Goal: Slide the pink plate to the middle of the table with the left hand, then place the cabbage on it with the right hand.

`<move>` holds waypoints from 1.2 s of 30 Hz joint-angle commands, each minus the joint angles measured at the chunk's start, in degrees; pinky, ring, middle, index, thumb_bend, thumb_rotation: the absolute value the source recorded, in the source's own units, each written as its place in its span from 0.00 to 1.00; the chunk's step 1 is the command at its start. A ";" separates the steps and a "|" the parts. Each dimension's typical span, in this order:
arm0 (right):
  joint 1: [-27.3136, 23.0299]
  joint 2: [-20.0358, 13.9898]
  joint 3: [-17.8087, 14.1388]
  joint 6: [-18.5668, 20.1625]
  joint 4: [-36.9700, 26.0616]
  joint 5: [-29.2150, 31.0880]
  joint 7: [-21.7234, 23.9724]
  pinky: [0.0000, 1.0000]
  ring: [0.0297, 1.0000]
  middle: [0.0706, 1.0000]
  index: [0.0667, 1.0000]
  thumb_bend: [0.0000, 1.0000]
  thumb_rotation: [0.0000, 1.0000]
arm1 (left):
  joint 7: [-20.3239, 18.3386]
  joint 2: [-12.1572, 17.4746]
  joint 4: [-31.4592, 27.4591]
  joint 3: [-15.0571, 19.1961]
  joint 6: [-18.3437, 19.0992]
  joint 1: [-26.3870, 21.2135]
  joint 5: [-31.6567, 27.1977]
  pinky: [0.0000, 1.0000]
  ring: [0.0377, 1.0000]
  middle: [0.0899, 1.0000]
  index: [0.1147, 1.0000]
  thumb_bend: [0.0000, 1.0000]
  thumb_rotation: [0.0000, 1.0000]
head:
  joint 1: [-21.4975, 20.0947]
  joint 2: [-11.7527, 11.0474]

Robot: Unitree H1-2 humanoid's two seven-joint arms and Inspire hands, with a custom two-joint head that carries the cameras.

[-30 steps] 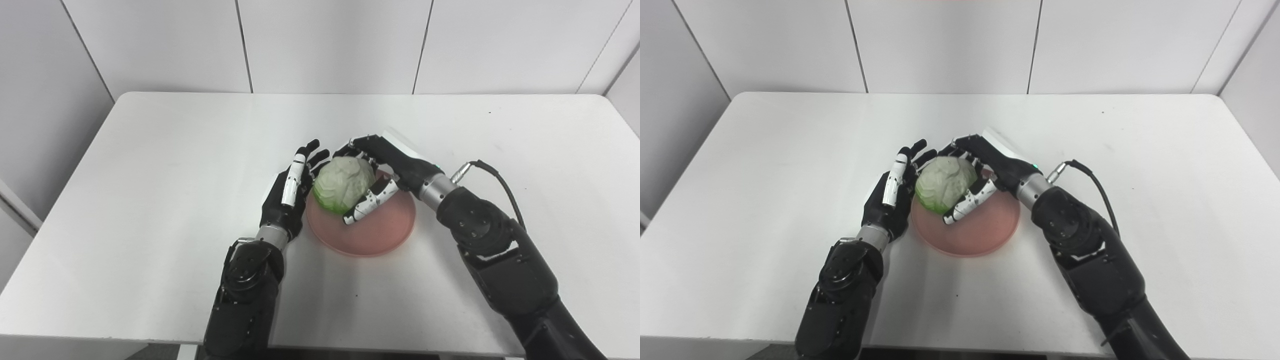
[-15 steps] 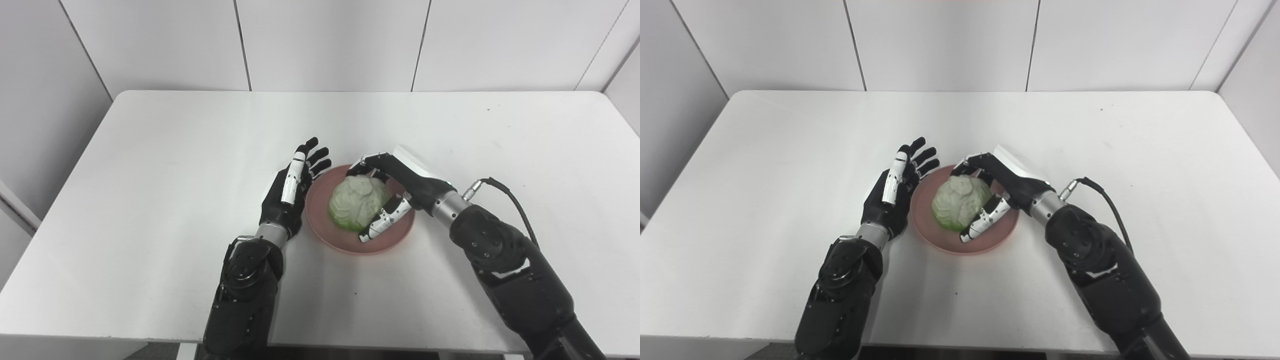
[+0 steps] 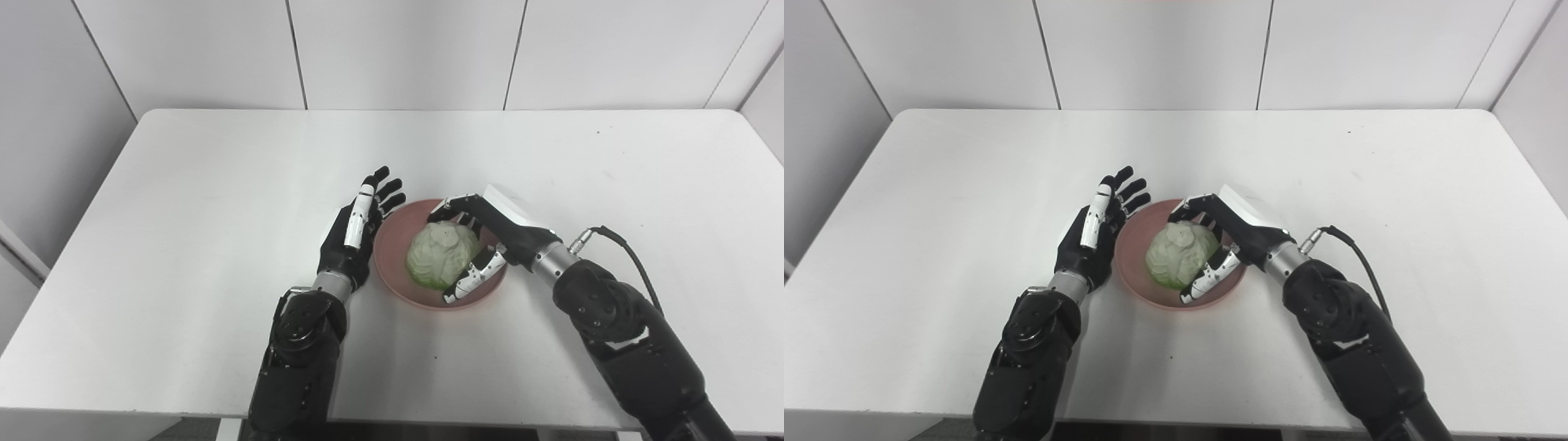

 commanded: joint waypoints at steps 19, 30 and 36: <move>-0.97 -0.44 0.51 -3.27 -3.17 -2.80 -0.41 0.71 0.89 0.99 1.00 0.98 0.28 | 0.11 0.56 0.58 0.09 2.68 0.58 0.37 0.85 0.86 0.87 0.88 0.46 1.00 | -0.16 -0.14; -1.45 -1.74 -1.31 -3.43 -7.06 -1.10 1.21 0.78 0.94 1.00 1.00 1.00 0.35 | 0.25 0.79 0.54 0.18 2.89 0.62 0.56 0.84 0.85 0.87 0.88 0.46 1.00 | -0.68 -0.51; -2.18 -2.99 -4.82 -2.05 -12.54 4.73 4.07 0.87 0.99 1.00 1.00 1.00 0.46 | -0.03 1.14 1.43 0.58 1.60 0.63 0.24 0.85 0.86 0.87 0.88 0.46 1.00 | -1.59 -0.95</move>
